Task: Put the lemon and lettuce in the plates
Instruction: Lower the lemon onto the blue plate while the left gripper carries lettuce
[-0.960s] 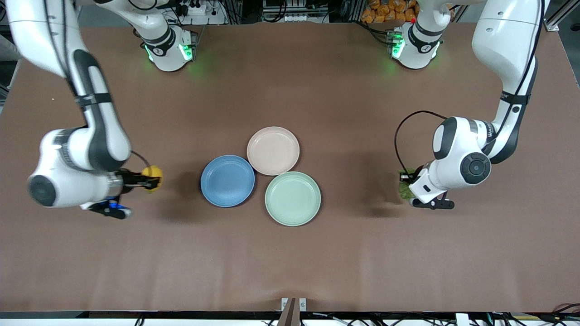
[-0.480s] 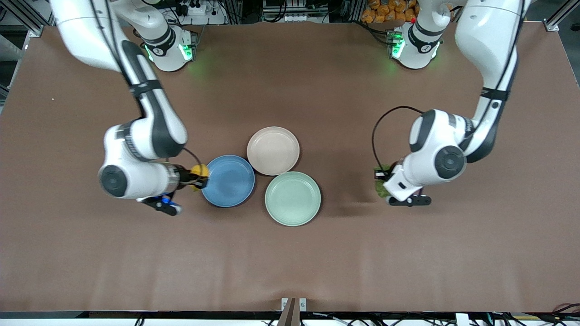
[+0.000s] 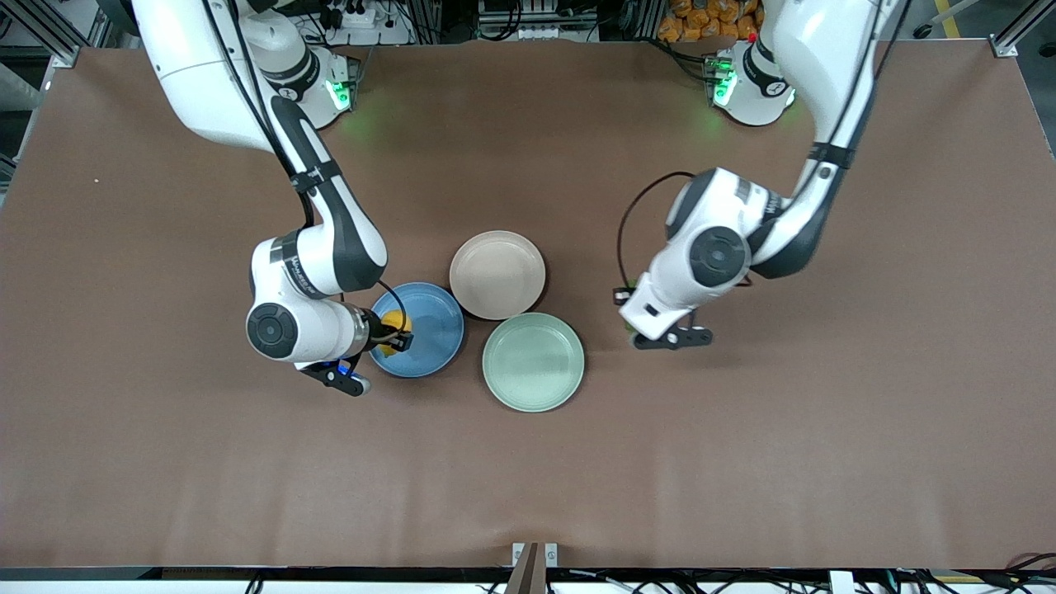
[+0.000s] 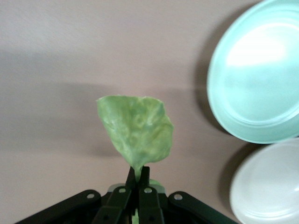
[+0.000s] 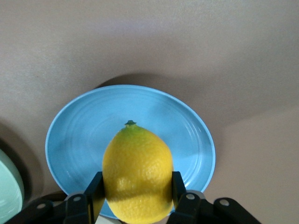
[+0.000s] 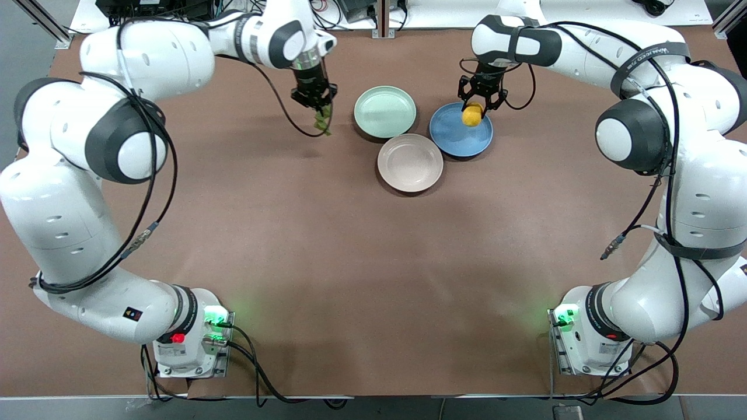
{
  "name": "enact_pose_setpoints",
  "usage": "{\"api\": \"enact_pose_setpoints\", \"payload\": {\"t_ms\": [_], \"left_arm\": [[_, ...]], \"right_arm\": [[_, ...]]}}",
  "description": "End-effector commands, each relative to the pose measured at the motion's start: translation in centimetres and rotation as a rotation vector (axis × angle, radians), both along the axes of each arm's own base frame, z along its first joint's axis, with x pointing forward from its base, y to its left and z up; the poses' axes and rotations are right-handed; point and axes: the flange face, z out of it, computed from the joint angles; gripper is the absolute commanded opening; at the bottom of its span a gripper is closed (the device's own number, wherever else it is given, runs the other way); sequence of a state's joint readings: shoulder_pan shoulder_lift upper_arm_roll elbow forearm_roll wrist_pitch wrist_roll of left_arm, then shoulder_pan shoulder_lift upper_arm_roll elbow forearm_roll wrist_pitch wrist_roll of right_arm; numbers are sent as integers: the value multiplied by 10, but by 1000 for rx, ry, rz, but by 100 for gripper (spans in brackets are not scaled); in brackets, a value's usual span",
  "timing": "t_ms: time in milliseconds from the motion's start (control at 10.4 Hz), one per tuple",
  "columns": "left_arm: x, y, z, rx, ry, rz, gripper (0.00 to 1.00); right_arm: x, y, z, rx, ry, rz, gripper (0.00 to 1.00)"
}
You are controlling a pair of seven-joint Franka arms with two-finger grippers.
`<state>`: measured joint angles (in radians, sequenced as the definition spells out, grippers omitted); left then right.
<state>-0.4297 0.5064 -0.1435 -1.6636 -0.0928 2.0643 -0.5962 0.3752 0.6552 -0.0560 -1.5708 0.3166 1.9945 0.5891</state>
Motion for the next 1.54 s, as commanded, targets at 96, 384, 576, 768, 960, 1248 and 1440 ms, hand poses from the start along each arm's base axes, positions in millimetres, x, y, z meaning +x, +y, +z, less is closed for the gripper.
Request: {"api": "enact_pose_setpoints", "payload": {"t_ms": [96,384,576,768,960,1248,1440], "left_arm": [[-29,-73,-5,18,5,85,0],[-55,-119,-29,11,-29,124,0],[-65,-144,-41,17,-42,175,0],[-78,-161,-41,13,-46,194,0],[-97,-178,-44,18,-40,205,0],[-99,-184,-56,3,-45,236,0],[-99,-187,-53,-37,-30,267,98]], "right_arm": [[1,0,-2,46,27,-54,60],[0,1,0,45,29,-47,100],[7,-4,18,46,-2,-29,100],[20,-19,56,-9,4,33,100],[31,-25,106,-113,-41,113,100],[40,-71,184,-130,-155,156,100],[39,-139,222,-86,-164,217,100]]}}
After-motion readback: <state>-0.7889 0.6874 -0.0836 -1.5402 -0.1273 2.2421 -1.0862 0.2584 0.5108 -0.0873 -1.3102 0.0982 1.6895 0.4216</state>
